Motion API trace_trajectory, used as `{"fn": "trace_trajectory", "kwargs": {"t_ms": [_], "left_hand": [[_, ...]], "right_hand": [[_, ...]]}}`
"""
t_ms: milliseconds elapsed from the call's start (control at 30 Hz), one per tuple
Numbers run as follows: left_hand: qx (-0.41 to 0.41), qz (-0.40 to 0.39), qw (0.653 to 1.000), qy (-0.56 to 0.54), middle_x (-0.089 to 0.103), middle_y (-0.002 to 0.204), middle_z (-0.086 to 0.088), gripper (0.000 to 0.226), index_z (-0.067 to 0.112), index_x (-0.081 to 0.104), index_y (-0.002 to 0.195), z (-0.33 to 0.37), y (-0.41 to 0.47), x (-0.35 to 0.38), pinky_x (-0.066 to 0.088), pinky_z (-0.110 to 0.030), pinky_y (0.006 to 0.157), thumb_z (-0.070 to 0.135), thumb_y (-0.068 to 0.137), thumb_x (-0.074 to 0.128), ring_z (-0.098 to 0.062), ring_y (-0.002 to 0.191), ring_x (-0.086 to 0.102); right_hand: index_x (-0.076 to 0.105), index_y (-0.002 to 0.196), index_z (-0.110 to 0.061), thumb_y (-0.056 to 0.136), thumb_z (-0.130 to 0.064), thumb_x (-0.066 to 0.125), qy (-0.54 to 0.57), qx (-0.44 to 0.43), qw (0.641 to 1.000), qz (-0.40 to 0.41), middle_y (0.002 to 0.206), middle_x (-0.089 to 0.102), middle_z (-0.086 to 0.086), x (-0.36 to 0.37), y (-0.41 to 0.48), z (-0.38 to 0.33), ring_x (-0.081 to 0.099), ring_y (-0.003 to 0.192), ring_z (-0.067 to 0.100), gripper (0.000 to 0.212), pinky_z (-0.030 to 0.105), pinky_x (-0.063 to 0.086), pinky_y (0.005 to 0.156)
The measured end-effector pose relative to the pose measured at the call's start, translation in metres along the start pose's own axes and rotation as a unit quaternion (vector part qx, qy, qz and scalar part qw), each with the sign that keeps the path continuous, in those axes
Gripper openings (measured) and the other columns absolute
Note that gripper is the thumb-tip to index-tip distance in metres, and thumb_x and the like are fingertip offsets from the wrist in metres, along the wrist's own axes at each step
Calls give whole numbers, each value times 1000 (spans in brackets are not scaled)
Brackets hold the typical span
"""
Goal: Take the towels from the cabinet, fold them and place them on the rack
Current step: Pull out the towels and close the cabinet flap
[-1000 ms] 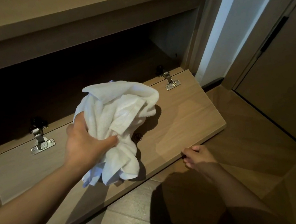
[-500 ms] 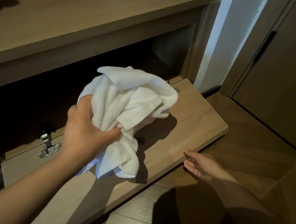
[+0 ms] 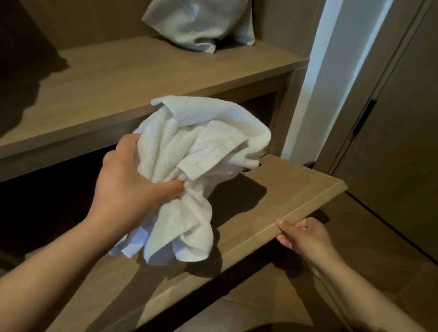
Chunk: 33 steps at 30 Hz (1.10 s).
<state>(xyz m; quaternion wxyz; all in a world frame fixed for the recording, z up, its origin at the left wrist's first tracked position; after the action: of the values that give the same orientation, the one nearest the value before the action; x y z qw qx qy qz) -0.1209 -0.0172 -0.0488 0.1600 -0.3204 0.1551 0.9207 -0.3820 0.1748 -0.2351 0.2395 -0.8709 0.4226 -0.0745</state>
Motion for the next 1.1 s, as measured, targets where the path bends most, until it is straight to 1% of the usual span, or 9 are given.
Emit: {"fn": "trace_trajectory", "kwargs": {"t_ms": [100, 267, 433, 567, 633, 733, 867, 967, 1100], "left_hand": [[-1, 6, 999, -31, 55, 104, 9, 71, 35, 44, 112, 12, 2, -11, 43, -23, 61, 40, 54, 85, -5, 89, 54], [-22, 18, 998, -48, 56, 90, 17, 60, 33, 52, 102, 30, 11, -39, 37, -21, 56, 40, 52, 86, -2, 79, 53], [-18, 4, 999, -26, 55, 89, 19, 62, 35, 53, 105, 45, 20, -62, 36, -20, 53, 43, 52, 84, -1, 76, 52], [4, -2, 999, -40, 57, 92, 18, 62, 35, 53, 106, 59, 19, -68, 38, -21, 54, 41, 52, 84, -3, 79, 55], [19, 7, 999, -46, 58, 92, 18, 62, 36, 54, 106, 67, 19, -75, 40, -17, 52, 40, 52, 84, -1, 78, 57], [84, 52, 995, -33, 57, 91, 19, 64, 40, 52, 106, 85, 20, -98, 40, -8, 46, 42, 50, 83, 13, 79, 57], [73, 102, 992, -6, 53, 97, 17, 68, 32, 52, 115, 70, 34, -116, 37, -20, 60, 40, 55, 82, -3, 83, 53], [35, 98, 995, -2, 54, 109, 6, 73, 31, 50, 120, 50, 41, -108, 45, -27, 68, 35, 56, 85, -12, 95, 53], [53, 93, 994, -12, 53, 110, 7, 76, 34, 47, 121, 46, 45, -96, 50, -30, 69, 40, 54, 82, -13, 96, 54]], "right_hand": [[61, 101, -6, 86, -18, 73, 3, -43, 999, 2, 92, 72, 11, 9, -4, -34, 74, 70, 13, 22, 18, 56, 59], [61, 101, -6, 88, -12, 70, 24, -67, 997, -10, 94, 73, 12, 20, -11, -61, 75, 76, 15, 17, 21, 58, 63], [59, 104, -5, 89, -12, 68, 12, -85, 996, -13, 94, 72, 13, 29, -10, -83, 75, 73, 15, 19, 19, 58, 59], [57, 99, -6, 91, -11, 66, 6, -80, 997, -11, 95, 69, 15, 35, -9, -91, 72, 74, 16, 13, 20, 58, 59], [55, 97, -7, 92, -10, 63, 1, -80, 997, -10, 98, 67, 17, 36, -9, -94, 72, 77, 18, 10, 21, 58, 61], [55, 102, -5, 92, -10, 64, 0, -85, 996, -24, 100, 69, 17, 42, -10, -102, 73, 84, 21, 14, 26, 60, 69], [57, 106, -5, 91, -11, 65, -8, -106, 993, -47, 101, 71, 16, 51, -11, -118, 74, 87, 21, 18, 30, 61, 75], [57, 99, -8, 93, -13, 63, -24, -124, 990, -55, 101, 71, 15, 59, -8, -125, 73, 90, 22, 11, 35, 60, 82], [55, 99, -7, 91, -13, 64, -28, -168, 981, -88, 103, 72, 15, 72, -5, -136, 73, 94, 22, 13, 31, 61, 77]]}}
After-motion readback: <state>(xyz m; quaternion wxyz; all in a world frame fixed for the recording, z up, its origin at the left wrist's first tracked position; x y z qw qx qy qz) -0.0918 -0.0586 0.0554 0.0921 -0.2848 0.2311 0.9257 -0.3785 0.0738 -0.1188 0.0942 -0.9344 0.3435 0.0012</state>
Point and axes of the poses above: each hand's wrist, its own y-axis towards the middle knuckle, its own x-axis out of the palm, z = x × y, the point moved 7 cm from there along y, towards the middle knuckle
